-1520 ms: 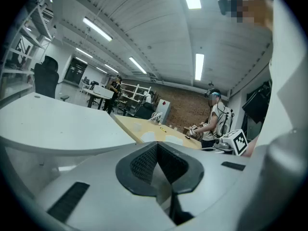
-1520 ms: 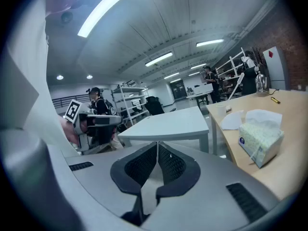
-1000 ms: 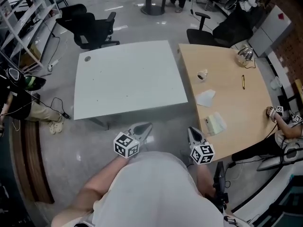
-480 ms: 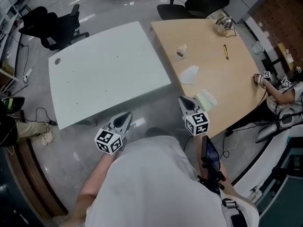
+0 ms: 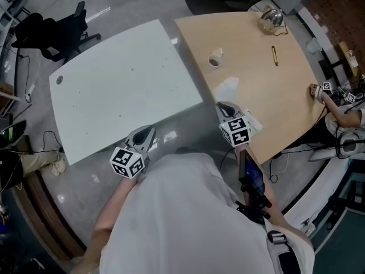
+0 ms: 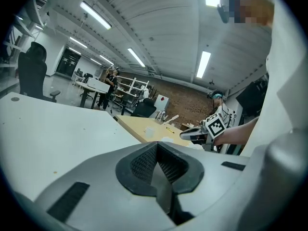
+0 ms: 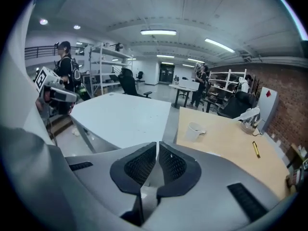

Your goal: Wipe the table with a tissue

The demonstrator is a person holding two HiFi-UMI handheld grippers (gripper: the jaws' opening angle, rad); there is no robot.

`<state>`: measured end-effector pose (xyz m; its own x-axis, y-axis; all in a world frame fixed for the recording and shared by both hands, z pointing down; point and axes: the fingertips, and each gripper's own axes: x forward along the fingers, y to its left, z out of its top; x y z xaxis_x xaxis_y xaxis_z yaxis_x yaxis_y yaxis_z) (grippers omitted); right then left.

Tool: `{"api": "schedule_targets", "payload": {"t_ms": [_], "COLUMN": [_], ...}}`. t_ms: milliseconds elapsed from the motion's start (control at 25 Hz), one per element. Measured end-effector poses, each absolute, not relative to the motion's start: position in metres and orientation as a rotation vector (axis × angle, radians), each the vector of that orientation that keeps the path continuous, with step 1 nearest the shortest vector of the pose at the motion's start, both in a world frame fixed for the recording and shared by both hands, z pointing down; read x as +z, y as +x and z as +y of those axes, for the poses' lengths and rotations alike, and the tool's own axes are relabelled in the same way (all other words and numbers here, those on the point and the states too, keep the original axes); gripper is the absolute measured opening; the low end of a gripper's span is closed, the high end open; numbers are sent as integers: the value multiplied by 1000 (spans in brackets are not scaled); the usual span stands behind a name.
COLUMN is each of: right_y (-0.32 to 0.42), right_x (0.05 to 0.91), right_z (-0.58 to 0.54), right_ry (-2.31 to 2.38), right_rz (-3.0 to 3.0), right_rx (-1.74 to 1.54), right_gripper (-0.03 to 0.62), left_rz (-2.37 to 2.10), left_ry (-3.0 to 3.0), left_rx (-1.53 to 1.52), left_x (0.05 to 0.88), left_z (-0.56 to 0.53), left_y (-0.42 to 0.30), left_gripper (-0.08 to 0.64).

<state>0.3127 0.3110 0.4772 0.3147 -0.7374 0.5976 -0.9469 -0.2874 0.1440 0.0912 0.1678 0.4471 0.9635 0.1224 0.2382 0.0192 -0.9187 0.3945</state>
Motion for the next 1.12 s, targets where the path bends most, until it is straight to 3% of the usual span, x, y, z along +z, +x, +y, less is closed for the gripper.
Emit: {"api": "schedule_targets", "payload": {"t_ms": [400,440,520,600,840,1120], "right_y": [393,398,407,416,437,450], "right_x": [498,505,522,541,582,629], "right_z": [303,302,301,301,305,308], "right_ry": [2026,2005,1926,1826,1608,1477], "right_rz": [-1402,-1406,-1406,-1398,-1398,-1421], "right_rx": [688,714,745,742,849,965], "right_gripper": [26,49,161,210,296,316], "left_rz": [118,105,85,69,16,-23], "left_ry": [2724,2719,2715,2714,2709,2693], "left_rx": [395,402,411,411,421,462], "left_x": [449,451,452,452,452,456], "left_z": [153,150,144,138,122,118], "left_y": [151,153,158,165,182,193], "left_gripper": [5,5,6,5,5,6]}}
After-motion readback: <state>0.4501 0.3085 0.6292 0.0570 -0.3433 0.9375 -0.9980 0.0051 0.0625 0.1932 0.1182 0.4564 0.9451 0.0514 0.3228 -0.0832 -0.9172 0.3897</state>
